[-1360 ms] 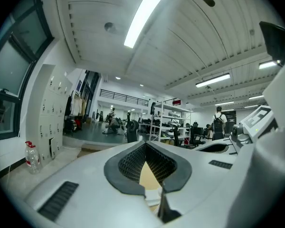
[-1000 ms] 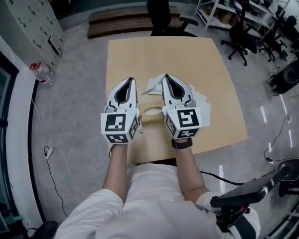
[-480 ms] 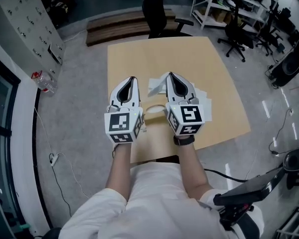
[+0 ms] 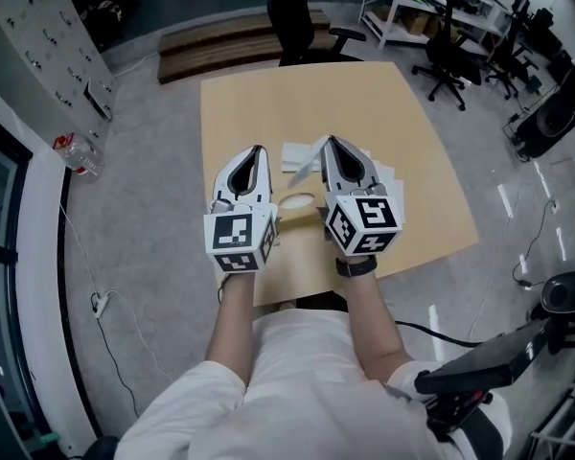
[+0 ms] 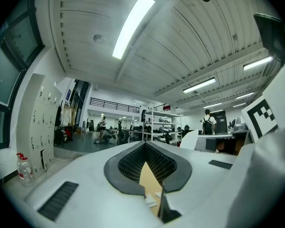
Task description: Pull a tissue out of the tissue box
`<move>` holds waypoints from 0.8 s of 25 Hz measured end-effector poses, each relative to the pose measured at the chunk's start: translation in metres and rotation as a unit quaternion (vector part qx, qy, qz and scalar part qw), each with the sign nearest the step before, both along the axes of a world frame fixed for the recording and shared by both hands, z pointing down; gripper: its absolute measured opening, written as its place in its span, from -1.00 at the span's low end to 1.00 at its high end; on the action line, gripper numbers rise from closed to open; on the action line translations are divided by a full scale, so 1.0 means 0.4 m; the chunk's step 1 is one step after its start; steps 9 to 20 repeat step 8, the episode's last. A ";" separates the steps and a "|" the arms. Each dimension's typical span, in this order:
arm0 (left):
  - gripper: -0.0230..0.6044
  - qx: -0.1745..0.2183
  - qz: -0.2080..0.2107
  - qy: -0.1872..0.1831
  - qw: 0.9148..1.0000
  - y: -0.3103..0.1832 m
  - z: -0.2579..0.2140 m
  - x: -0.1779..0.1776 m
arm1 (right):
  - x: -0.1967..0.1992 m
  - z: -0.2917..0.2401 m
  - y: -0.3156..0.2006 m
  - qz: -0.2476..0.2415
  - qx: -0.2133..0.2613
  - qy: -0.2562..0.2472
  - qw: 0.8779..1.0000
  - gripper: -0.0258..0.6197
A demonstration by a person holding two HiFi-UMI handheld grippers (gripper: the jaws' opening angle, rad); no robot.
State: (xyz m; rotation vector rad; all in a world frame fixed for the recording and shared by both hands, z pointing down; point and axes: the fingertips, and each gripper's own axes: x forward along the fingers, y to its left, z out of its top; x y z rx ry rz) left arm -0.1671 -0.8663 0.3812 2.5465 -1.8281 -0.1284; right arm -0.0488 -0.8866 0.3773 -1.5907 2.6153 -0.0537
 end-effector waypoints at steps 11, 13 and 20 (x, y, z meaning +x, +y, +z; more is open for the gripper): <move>-0.92 -0.013 -0.007 0.007 1.000 -0.004 0.038 -0.029 | -0.015 0.042 0.001 -0.003 -0.016 0.016 1.000 -0.91; -0.92 -0.013 -0.007 0.007 1.000 -0.004 0.038 -0.029 | -0.015 0.042 0.001 -0.003 -0.016 0.016 1.000 -0.91; -0.92 -0.013 -0.007 0.007 1.000 -0.004 0.038 -0.029 | -0.015 0.042 0.001 -0.003 -0.016 0.016 1.000 -0.91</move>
